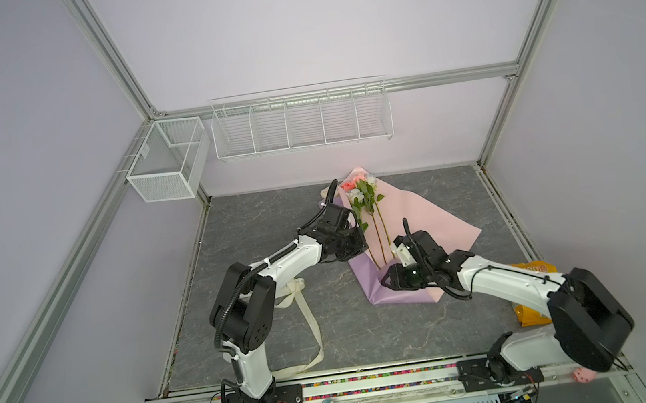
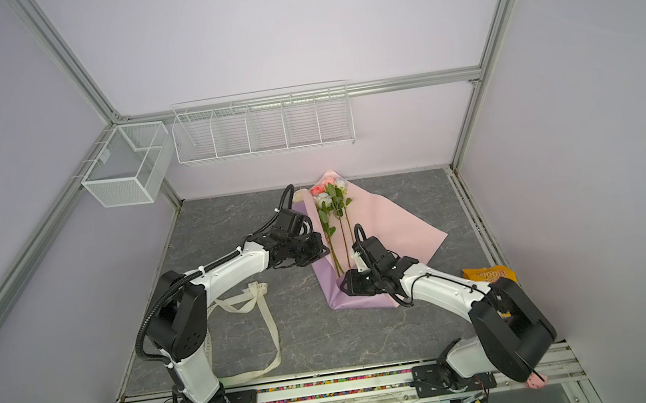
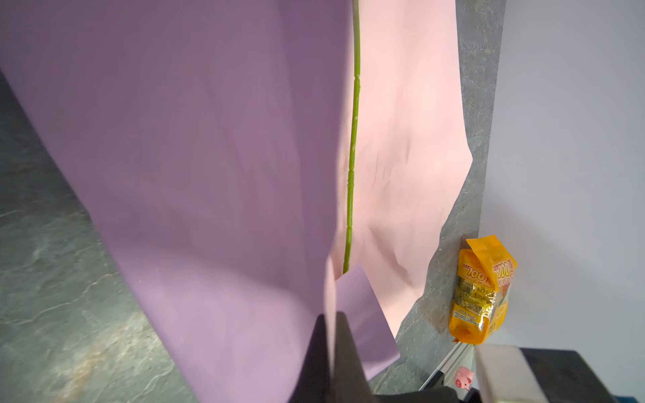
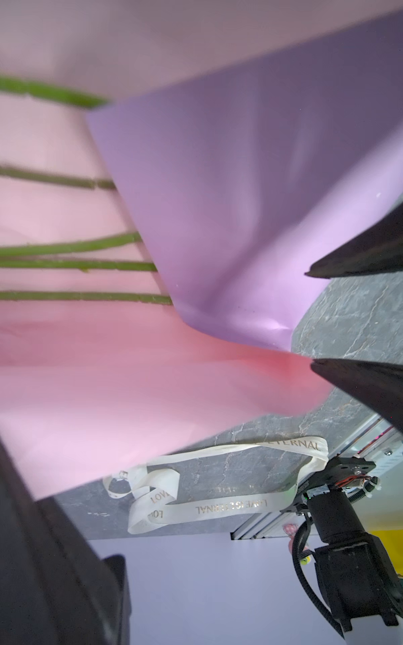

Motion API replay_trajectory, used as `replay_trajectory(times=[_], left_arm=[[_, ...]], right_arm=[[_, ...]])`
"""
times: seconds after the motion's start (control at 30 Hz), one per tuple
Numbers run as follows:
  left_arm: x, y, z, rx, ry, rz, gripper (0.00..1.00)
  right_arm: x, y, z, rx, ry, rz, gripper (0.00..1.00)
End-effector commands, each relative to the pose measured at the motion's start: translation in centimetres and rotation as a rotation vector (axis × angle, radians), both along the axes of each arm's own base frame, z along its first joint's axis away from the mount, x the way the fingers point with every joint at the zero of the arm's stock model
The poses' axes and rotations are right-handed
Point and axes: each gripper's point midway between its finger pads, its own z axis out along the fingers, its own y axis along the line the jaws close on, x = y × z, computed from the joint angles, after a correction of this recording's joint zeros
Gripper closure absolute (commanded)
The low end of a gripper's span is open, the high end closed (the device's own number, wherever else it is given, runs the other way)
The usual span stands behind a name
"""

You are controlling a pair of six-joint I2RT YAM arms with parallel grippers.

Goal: Tie the bouquet of fake flowers

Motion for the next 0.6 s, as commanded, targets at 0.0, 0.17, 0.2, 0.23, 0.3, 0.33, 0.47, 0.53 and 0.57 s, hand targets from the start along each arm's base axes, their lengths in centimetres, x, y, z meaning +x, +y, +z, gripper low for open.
replay_trajectory(times=[0.0, 0.17, 0.2, 0.23, 0.3, 0.33, 0.47, 0.53, 0.57], left_arm=[[0.2, -1.0, 0.1, 0.019, -0.012, -0.023, 1.00], [-0.4, -1.9, -0.9, 0.034, 0.011, -0.053, 1.00], [-0.5, -2.1, -1.1, 0.038, 0.016, -0.058, 1.00], [-0.6, -2.2, -1.3, 0.042, 0.020, -0.061, 1.00], [-0.8, -2.5, -1.5, 0.048, 0.026, -0.070, 1.00], [-0.9, -2.5, -1.6, 0.051, 0.030, -0.073, 1.00], [-0.9, -2.8, -1.8, 0.054, 0.037, -0.073, 1.00], [-0.9, -2.9, -1.9, 0.054, 0.038, -0.071, 1.00], [-0.9, -2.9, -1.8, 0.053, 0.039, -0.072, 1.00]], right_arm=[[-0.7, -1.1, 0.6, 0.000, -0.016, -0.016, 0.46], [-0.3, -0.3, 2.5, 0.067, -0.066, -0.007, 0.29], [0.0, 0.0, 2.7, 0.065, -0.069, 0.002, 0.28], [0.4, 0.2, 2.7, 0.057, -0.070, 0.004, 0.28], [1.3, 0.9, 2.5, 0.049, -0.064, 0.022, 0.28], [1.6, 1.1, 2.3, 0.038, -0.058, 0.022, 0.29], [2.9, 2.1, 1.5, 0.028, -0.051, 0.031, 0.33], [3.4, 2.7, 1.3, 0.021, -0.051, 0.037, 0.35], [3.6, 2.8, 0.9, 0.013, -0.048, 0.039, 0.36]])
